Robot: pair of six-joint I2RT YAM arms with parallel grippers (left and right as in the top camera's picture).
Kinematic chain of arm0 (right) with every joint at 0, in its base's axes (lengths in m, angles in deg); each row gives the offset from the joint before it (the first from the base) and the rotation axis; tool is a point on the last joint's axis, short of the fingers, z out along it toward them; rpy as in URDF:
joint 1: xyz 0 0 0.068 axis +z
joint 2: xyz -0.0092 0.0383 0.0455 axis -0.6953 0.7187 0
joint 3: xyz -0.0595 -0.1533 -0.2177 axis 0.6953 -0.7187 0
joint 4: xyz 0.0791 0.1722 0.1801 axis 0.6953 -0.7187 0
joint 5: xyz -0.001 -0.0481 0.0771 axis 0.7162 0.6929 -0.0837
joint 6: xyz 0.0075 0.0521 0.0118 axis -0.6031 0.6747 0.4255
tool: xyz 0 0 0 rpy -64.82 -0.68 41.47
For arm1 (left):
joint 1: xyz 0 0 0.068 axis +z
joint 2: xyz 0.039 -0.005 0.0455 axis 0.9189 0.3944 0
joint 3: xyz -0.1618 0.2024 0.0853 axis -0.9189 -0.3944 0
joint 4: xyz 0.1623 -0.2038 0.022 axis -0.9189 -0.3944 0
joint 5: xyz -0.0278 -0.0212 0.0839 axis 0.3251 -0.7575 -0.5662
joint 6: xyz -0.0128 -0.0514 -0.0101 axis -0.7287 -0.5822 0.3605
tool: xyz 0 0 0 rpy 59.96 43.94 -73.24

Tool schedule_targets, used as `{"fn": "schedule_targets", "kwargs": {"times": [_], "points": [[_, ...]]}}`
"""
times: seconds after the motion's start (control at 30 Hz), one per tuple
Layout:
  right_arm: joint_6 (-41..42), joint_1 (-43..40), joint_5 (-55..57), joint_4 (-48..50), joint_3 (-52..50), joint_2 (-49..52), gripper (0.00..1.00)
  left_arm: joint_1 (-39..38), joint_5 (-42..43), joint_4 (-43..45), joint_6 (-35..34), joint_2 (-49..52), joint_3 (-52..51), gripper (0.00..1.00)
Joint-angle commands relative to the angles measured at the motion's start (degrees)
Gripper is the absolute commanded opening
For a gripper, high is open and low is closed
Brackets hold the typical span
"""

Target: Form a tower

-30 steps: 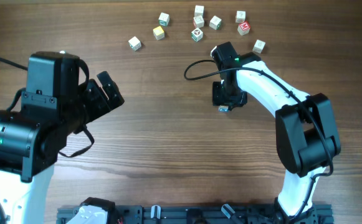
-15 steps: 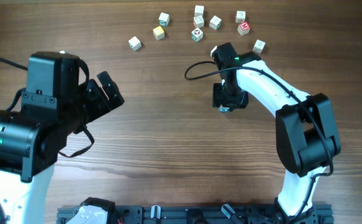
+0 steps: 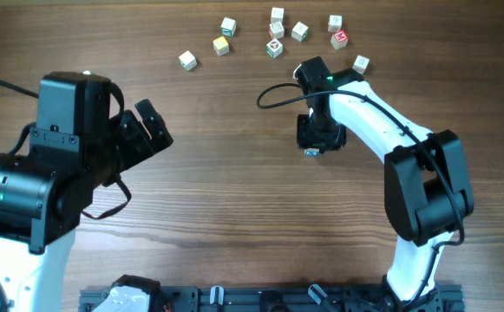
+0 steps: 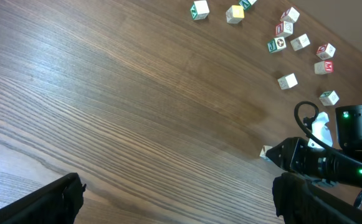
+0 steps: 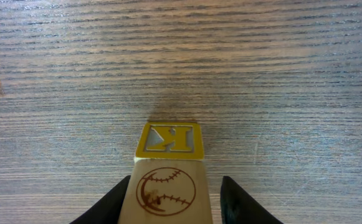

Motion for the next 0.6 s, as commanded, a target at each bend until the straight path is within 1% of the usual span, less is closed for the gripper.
{"fn": "schedule_targets", "kwargs": {"times": [0.0,0.27,0.33,0.37,0.4,0.57], "points": [[0.74,0.37,-0.13,-0.2,1.36,0.74,0.4,-0.24,-0.79,0.13,-0.13,-0.02,0.07,1.0],[1.05,2.54,0.37,0.59,1.33,0.74,0.37,-0.26,-0.79,0.13,-0.11,-0.02,0.07,1.0],[1.11,2.49,1.03,0.57,1.33,0.74,0.4,-0.26,-0.79,0.13,-0.13,-0.02,0.07,1.0],[1.22,2.49,1.46,0.57,1.33,0.74,0.44,-0.24,-0.79,0.13,-0.13,-0.02,0.07,1.0],[1.25,2.49,1.42,0.59,1.33,0.74,0.46,-0.26,-0.79,0.13,-0.13,-0.02,0.07,1.0],[5.2,2.49,1.64,0.55,1.33,0.74,0.46,-0.24,-0.79,0.13,-0.13,-0.02,0.07,1.0]]}}
